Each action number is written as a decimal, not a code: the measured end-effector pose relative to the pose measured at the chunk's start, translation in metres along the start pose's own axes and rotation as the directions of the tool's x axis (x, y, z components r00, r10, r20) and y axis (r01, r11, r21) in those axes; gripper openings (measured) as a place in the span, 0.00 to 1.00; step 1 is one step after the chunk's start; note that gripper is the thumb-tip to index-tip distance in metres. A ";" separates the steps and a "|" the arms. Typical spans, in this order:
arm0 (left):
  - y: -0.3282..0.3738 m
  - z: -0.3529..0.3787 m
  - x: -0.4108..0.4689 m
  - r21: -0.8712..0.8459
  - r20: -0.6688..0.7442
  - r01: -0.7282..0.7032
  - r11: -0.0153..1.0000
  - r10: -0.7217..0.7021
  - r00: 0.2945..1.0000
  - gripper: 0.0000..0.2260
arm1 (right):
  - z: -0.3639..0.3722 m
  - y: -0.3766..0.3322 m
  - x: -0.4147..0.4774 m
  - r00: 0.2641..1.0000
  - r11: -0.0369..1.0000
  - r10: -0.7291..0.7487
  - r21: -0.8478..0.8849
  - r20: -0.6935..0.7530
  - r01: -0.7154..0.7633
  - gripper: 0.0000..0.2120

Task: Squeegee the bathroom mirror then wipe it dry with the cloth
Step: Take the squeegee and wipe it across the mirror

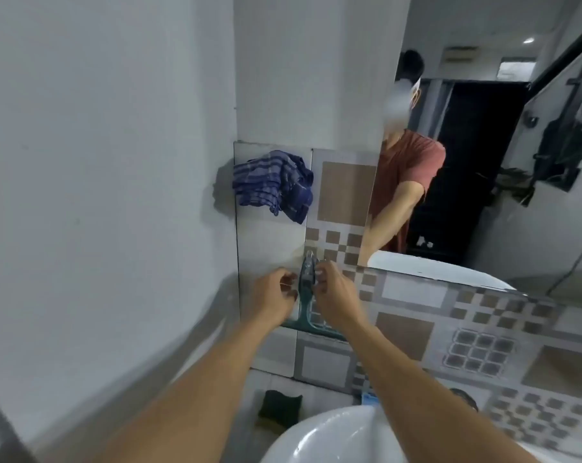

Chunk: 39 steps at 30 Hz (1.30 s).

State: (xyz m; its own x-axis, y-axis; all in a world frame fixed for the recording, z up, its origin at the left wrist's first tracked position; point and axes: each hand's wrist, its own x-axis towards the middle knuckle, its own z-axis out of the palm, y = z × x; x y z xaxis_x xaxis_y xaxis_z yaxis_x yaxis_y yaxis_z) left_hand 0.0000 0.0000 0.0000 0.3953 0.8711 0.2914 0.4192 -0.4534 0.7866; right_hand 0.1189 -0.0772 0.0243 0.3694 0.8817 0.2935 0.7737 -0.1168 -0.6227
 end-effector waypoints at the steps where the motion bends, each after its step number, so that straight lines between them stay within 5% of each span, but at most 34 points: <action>1: -0.003 0.004 0.004 -0.036 -0.022 0.014 0.999 -0.015 1.000 0.12 | 0.004 0.003 0.003 0.999 0.999 0.017 0.030 -0.032 -0.016 0.12; 17: 0.002 0.018 0.004 -0.219 -0.207 -0.111 0.969 0.065 0.976 0.16 | 0.022 0.009 0.007 0.963 0.941 0.069 0.338 -0.259 0.023 0.11; 29: 0.037 -0.009 -0.013 -0.314 -0.273 -0.204 0.927 0.118 0.955 0.13 | -0.023 -0.028 -0.010 0.963 0.901 0.012 0.420 -0.269 0.106 0.13; 39: 0.105 -0.022 -0.045 -0.288 -0.285 -0.413 0.864 0.335 0.898 0.16 | -0.092 -0.053 -0.037 0.894 0.777 0.082 0.590 -0.441 0.220 0.13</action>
State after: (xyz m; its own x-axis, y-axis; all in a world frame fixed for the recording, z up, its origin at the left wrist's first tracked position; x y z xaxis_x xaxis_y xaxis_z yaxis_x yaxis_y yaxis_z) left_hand 0.0083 -0.0829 0.0815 0.2626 0.6846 0.6800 -0.0362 -0.6972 0.7160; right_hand 0.1120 -0.1457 0.1129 0.6209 0.5769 0.5307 0.3781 0.3727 -0.8474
